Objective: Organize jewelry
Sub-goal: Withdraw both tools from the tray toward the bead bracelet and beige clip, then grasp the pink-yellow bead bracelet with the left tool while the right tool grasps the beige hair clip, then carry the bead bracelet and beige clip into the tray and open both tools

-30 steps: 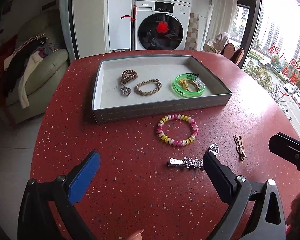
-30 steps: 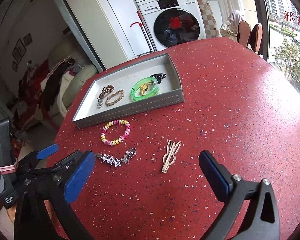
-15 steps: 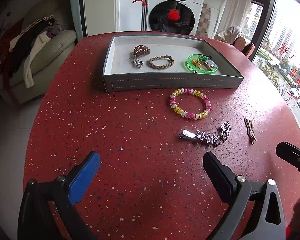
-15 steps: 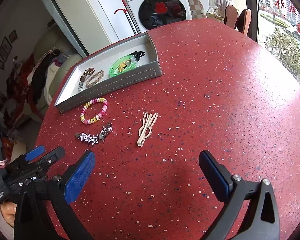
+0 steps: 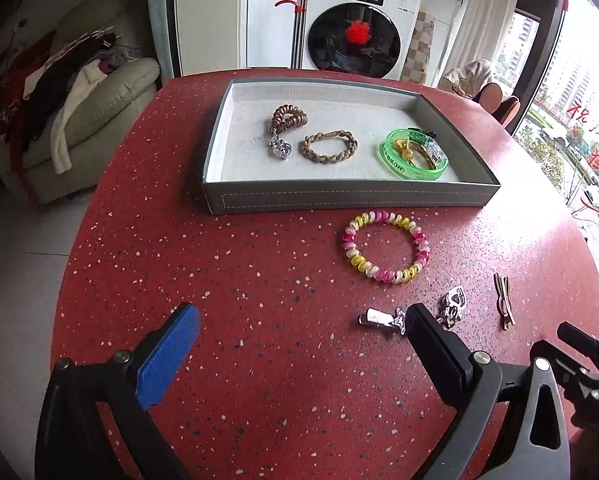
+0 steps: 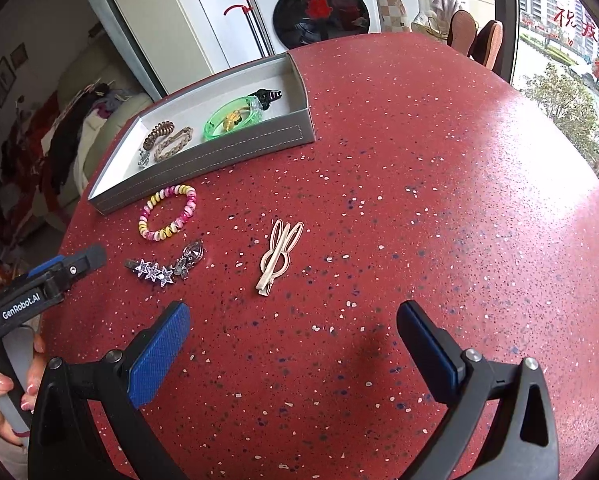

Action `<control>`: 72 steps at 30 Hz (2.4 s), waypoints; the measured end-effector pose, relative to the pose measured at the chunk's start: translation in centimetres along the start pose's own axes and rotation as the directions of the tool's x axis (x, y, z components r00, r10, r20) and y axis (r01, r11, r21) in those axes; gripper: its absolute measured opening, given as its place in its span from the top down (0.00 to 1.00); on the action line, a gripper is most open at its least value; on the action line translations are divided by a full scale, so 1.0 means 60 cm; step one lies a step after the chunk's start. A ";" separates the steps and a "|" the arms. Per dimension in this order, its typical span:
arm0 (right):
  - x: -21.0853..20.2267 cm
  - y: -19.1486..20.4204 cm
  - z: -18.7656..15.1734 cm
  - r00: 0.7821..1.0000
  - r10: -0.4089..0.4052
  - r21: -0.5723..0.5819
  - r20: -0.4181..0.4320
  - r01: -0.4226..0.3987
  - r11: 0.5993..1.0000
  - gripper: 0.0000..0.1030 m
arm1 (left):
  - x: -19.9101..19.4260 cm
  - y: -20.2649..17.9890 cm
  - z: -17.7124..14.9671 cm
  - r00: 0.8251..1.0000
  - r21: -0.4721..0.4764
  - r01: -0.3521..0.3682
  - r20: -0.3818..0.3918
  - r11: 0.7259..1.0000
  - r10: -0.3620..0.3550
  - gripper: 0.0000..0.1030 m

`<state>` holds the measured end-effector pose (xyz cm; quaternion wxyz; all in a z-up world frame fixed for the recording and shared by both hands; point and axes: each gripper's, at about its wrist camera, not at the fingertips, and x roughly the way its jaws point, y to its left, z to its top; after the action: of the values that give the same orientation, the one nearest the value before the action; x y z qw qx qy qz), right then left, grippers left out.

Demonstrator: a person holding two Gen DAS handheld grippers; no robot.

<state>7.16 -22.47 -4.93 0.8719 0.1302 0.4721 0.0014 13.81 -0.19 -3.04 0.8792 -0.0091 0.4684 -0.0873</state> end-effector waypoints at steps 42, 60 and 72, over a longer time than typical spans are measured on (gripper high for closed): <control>0.035 0.059 0.009 0.992 -0.126 -0.247 -0.005 0.121 0.962 0.87 | 0.083 -0.097 0.049 0.999 0.211 0.030 -0.027 0.977 -0.025 0.72; -0.009 0.016 0.026 0.999 0.031 -0.122 0.020 -0.028 0.992 0.91 | 0.032 -0.020 0.047 0.992 0.071 0.126 0.011 0.990 -0.127 0.72; -0.033 0.031 0.085 0.993 0.102 -0.110 0.053 -0.095 0.989 0.91 | -0.017 0.000 0.086 0.984 0.041 0.152 0.085 0.987 -0.155 0.72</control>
<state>10.50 -22.07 -0.20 0.8899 0.1062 0.4387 0.0660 17.50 -0.37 0.71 0.8895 -0.0340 0.4256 -0.1626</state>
